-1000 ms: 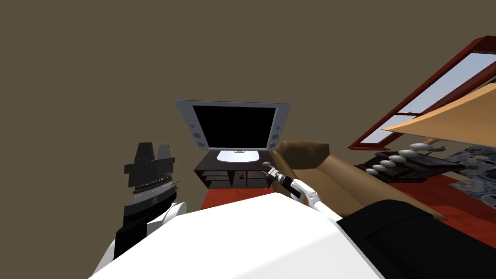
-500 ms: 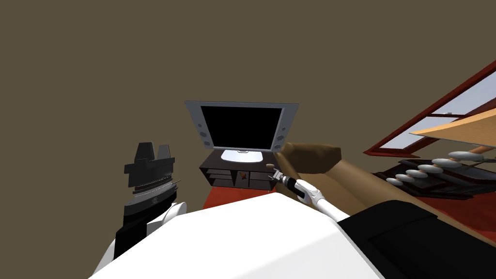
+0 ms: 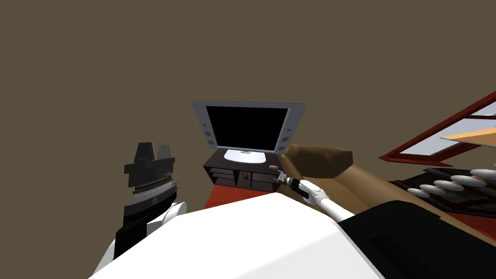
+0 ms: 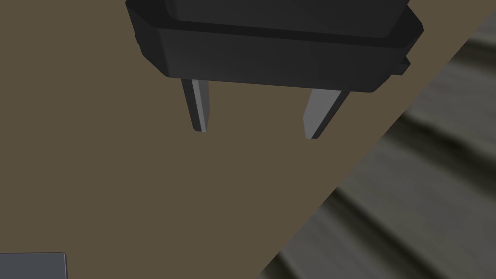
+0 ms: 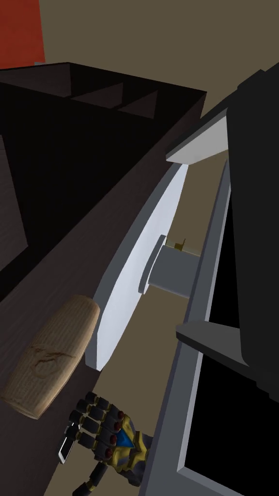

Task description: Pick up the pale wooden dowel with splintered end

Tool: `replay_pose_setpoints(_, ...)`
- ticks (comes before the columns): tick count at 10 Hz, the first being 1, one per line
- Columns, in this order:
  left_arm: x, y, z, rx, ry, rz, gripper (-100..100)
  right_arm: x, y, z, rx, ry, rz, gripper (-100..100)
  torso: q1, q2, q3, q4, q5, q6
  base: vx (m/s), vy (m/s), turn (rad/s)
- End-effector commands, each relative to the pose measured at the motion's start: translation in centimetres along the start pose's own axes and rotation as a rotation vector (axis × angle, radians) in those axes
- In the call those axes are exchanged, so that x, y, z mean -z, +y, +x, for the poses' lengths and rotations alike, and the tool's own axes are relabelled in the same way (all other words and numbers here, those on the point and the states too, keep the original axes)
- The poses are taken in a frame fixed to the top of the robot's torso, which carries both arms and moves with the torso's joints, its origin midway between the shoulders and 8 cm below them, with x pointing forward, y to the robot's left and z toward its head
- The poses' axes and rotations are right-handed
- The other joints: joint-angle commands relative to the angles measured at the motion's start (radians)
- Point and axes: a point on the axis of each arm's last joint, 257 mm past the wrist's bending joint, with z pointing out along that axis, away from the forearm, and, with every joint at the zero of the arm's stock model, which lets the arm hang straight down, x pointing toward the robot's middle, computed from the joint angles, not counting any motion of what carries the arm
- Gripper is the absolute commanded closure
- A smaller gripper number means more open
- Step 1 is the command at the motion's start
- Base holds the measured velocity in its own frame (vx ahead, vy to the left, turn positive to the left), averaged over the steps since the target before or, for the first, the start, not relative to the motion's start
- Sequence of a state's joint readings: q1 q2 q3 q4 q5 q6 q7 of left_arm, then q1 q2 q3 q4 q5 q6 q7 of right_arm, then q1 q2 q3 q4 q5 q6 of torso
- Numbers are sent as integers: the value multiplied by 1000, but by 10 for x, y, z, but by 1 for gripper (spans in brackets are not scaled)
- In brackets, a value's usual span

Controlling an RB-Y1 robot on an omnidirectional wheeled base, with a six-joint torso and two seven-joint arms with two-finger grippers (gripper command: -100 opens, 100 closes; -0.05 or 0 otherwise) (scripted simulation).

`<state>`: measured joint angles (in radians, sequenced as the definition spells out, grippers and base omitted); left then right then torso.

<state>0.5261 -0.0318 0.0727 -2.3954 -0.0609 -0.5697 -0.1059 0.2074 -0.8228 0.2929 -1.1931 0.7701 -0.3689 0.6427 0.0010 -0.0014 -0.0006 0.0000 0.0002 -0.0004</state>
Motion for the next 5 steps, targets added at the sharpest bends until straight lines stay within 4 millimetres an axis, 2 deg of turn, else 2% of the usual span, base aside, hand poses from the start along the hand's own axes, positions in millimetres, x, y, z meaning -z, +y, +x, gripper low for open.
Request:
replay_pose_setpoints(1, 0, 0, 0, 0, 0, 0, 0, 6, -13, 29, 76, 81, 14, -100, 0, 0, 0, 0, 0, 0, 46, 29, 285)
replay_pose_setpoints(2, 0, 0, 0, 0, 0, 0, 0, 9, -15, 41, 70, 104, 18, -100, 1, -2, -1, 0, 0, 0, 47, 20, 122)
replay_pose_setpoints(3, 0, 0, 0, 0, 0, 0, 0, 16, -27, 61, 114, 158, 27, -100, 1, -2, -1, -1, 0, 1, 44, 26, 175)
replay_pose_setpoints(4, 0, 0, 0, 0, 0, 0, 0, 17, -27, 65, 112, 166, 29, -100, 1, -2, -1, 0, 0, 0, 28, 13, 91)
replay_pose_setpoints(5, 0, 0, 0, 0, 0, 0, 0, 25, -39, 85, 150, 221, 39, -100, 1, -1, -1, 0, 0, 1, 23, 18, 182)
